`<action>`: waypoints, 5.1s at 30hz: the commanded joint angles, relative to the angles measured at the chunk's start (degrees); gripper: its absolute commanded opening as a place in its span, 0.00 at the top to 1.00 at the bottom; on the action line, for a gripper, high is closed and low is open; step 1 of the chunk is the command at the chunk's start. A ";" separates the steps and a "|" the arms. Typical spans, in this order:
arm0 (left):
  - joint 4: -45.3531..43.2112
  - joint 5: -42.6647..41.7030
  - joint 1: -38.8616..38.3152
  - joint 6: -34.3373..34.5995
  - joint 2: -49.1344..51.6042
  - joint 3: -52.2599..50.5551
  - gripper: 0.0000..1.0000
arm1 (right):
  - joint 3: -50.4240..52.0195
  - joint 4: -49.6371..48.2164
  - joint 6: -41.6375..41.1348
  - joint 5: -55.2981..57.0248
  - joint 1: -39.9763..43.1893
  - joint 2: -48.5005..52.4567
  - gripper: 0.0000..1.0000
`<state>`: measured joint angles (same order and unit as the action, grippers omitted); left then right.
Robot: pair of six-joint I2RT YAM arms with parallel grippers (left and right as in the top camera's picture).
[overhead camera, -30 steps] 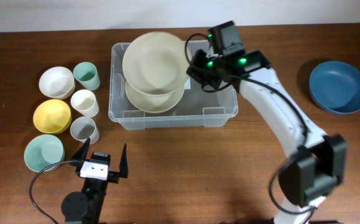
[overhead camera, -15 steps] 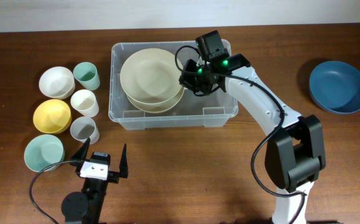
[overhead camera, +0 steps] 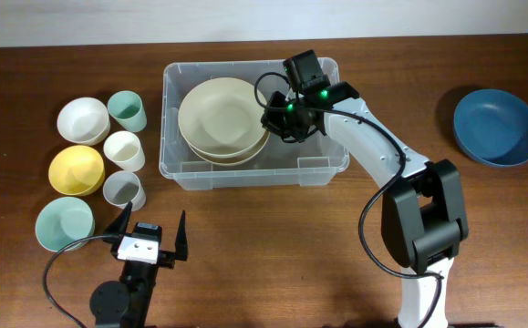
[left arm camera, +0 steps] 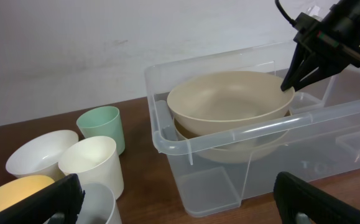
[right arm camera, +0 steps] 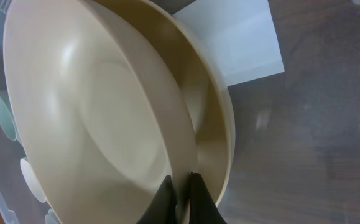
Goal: Pack container
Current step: 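Stack the cream bowl onto the first bowl and release, then move the right gripper to the dark blue bowl and grasp its rim, then lift the dark blue bowl with the right gripper over the bin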
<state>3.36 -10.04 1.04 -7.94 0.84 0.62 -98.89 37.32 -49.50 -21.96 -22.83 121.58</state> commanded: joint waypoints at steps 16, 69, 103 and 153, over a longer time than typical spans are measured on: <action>0.39 0.42 -0.24 -0.74 -0.48 -0.09 0.00 | -0.87 -0.52 0.20 -0.37 -0.46 0.63 0.51; 0.39 0.42 -0.24 -0.74 -0.48 -0.09 0.00 | 6.05 16.41 2.32 18.34 57.94 -9.55 0.01; 0.39 0.42 -0.24 -0.74 -0.48 -0.09 0.00 | 11.37 4.20 2.75 18.38 57.81 -2.45 0.01; 0.39 0.42 -0.24 -0.74 -0.48 -0.09 0.00 | 1.11 1.97 10.25 -11.06 56.96 -8.37 0.96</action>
<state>3.36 -10.04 1.04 -7.94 0.84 0.62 -93.30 39.40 -42.52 -21.45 35.05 119.63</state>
